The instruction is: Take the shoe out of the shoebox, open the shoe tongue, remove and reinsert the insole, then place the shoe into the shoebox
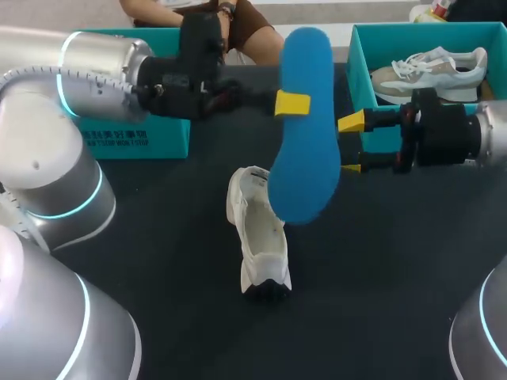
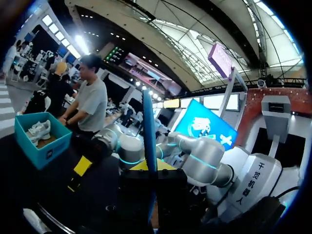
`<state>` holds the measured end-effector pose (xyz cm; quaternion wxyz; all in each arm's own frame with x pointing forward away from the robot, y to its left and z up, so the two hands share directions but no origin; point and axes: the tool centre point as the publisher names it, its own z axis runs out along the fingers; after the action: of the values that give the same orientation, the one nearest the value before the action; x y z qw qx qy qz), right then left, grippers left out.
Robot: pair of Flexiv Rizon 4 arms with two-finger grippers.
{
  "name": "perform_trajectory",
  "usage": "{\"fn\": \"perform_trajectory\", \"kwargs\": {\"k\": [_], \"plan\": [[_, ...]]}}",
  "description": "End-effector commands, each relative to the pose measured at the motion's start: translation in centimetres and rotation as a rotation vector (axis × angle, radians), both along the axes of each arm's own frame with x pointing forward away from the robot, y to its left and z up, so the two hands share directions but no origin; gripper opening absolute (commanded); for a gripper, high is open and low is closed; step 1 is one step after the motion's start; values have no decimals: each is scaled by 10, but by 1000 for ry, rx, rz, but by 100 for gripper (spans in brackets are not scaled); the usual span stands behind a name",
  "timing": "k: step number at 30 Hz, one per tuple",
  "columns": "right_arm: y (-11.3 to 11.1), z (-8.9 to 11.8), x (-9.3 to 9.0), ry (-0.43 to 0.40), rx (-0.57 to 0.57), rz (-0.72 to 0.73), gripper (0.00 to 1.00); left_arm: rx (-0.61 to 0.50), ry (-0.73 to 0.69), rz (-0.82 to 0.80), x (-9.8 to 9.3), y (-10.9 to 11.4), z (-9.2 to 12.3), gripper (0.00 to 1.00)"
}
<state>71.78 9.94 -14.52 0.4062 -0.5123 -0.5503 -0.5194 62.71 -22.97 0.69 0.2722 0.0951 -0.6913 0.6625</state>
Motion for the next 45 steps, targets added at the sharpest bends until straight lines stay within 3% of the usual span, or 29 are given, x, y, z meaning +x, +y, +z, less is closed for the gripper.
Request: {"fn": "perform_trajectory", "kwargs": {"k": [1,4,8,25,28,36,42,45], "plan": [[1,0,0,0,-1,-2,100,-63,-598,-56,1,20,0,0],[1,0,0,0,-1,-2,100,-120,-958,-106,4,28,-6,0],[1,0,0,0,-1,-2,100,-229,-1230,-62,18,34,-16,0],[1,0,0,0,-1,-2,100,-249,-1214,-28,23,37,-15,0],[1,0,0,0,-1,-2,100,-294,-1469,-6,25,42,-31,0],[1,0,0,0,-1,-2,100,-381,-1896,49,25,54,-68,0],[1,0,0,0,-1,-2,100,-442,-2319,30,26,52,-88,0],[1,0,0,0,-1,-2,100,-413,-2402,45,30,53,-95,0]]}}
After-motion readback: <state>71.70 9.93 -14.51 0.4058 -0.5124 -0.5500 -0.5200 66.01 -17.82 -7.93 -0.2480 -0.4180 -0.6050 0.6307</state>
